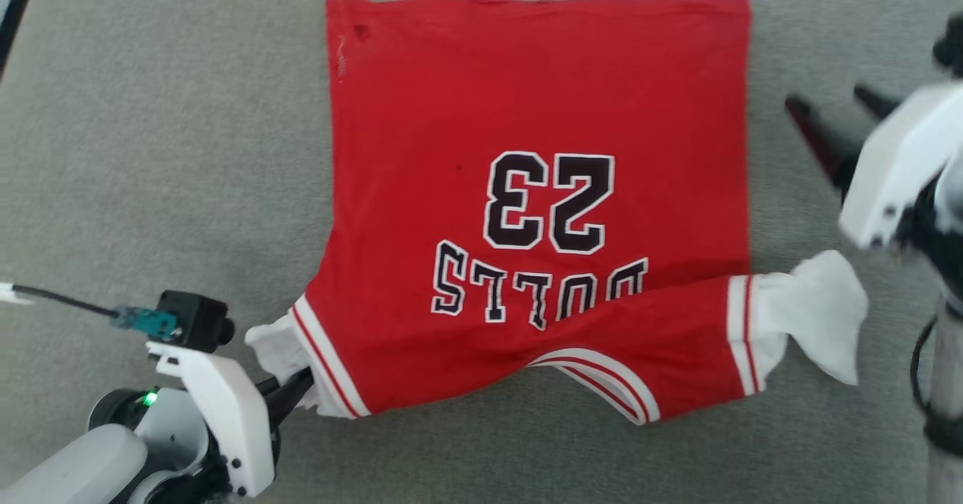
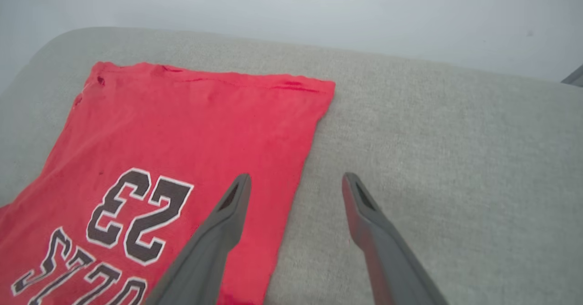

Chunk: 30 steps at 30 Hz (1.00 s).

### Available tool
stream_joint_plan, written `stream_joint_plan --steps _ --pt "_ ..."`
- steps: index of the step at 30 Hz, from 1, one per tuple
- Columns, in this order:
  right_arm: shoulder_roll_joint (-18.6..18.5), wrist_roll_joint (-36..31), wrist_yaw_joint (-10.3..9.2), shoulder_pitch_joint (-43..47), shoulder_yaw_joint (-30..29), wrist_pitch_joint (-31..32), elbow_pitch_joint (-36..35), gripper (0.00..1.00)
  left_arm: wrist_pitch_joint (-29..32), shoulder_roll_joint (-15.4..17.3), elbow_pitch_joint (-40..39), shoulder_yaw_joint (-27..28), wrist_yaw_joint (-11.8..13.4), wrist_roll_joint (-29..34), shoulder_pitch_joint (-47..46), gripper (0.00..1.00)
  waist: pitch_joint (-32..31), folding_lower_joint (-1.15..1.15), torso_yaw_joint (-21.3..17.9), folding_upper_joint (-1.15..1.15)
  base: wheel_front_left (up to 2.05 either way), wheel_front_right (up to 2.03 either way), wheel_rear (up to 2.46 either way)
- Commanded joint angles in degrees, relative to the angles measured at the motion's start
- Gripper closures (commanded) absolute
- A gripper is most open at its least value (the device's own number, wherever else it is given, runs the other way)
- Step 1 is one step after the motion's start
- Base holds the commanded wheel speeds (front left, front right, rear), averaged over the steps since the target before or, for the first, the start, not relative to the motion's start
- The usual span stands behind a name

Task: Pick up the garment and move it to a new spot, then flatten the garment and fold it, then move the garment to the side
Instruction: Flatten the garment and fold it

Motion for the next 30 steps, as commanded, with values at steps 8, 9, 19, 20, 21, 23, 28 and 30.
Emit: stream_joint_plan --steps 8,9,19,20,21,23,28,30 --pt "-1.24 -4.44 0.0 -13.18 -0.39 -3.89 16.24 0.0 1.0 -3.45 2.44 -1.34 -2.67 1.83 -4.03 1.0 3.04 0.0 4.54 0.0 0.0 0.0 0.0" --pt "-1.52 -5.35 0.0 -14.69 -0.4 -3.99 18.41 0.0 1.15 -3.91 2.8 -1.57 -3.03 1.95 -4.42 1.0 3.42 0.0 5.1 0.0 0.0 0.0 0.0" --pt "-2.46 -15.37 0.0 -25.53 -4.36 -1.29 38.48 0.0 1.59 -7.55 6.36 -2.6 -5.75 3.18 -7.55 1.0 6.98 0.0 9.35 0.0 0.0 0.0 0.0" --pt "-2.29 -16.11 0.0 -26.2 -4.97 -0.64 40.27 0.0 1.64 -7.92 6.73 -2.72 -6.08 3.15 -7.82 1.0 7.25 0.0 9.64 0.0 0.0 0.0 0.0" --pt "-2.06 -16.73 0.0 -26.64 -5.69 -0.12 42.14 0.0 1.66 -8.29 7.08 -2.79 -6.27 3.15 -8.1 1.0 7.48 0.0 9.92 0.0 0.0 0.0 0.0" --pt "-1.48 -17.97 0.0 -26.92 -6.88 0.69 45.66 0.0 1.64 -8.97 7.88 -2.96 -6.71 3.31 -8.47 1.0 7.86 0.0 10.39 0.0 0.0 0.0 0.0" --pt "-1.97 -20.25 0.0 -25.91 -5.13 3.83 53.25 0.0 1.7 -10.54 9.75 -3.42 -7.67 3.14 -9.17 1.0 8.15 0.0 11.06 0.0 0.0 0.0 0.0" --pt "-2.75 -19.77 0.0 -25.74 -3.64 3.84 54.75 1.0 1.6 -10.83 10.52 -3.49 -7.88 3.07 -9.12 1.0 7.86 0.0 11.01 0.0 0.0 0.0 0.0"
